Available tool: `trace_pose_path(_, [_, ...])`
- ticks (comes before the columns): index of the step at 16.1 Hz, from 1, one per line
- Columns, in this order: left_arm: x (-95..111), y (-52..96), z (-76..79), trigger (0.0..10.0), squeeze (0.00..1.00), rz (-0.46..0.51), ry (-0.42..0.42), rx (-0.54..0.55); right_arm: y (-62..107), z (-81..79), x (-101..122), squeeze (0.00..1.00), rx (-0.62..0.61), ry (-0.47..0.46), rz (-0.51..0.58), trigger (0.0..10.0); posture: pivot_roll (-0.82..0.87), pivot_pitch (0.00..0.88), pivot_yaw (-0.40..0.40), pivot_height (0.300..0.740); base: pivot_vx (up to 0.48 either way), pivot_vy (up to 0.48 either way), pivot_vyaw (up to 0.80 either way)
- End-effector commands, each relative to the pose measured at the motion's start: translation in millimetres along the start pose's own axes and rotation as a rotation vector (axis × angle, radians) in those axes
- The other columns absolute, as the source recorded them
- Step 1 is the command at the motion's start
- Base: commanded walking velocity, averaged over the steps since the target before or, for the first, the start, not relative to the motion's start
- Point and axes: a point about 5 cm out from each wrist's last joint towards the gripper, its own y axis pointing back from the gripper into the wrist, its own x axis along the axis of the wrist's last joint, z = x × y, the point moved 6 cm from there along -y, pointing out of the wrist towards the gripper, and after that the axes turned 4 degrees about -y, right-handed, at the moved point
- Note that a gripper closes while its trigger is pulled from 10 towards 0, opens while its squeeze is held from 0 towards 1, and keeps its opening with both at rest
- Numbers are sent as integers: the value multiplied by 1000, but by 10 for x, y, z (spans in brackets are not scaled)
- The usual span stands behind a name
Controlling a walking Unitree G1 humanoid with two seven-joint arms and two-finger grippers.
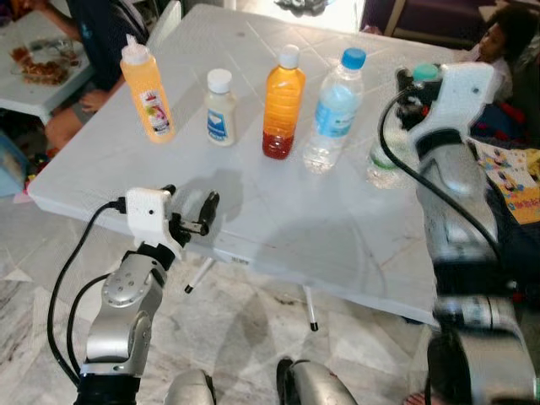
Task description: Restocking fridge
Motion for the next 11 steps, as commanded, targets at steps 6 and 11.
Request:
trace_pose_path(6, [-50,-75,-80,10000,0,-36,-22,52,625,-633,-27,0,193,-202,14,10000,-40,31,-13,740,0,0,0])
trace_pose_path(11, [-116,-89,-77,10000,0,-48,-22,55,729,-696,-257,0,206,-228,-83,10000,-39,0,-25,740,0,0,0])
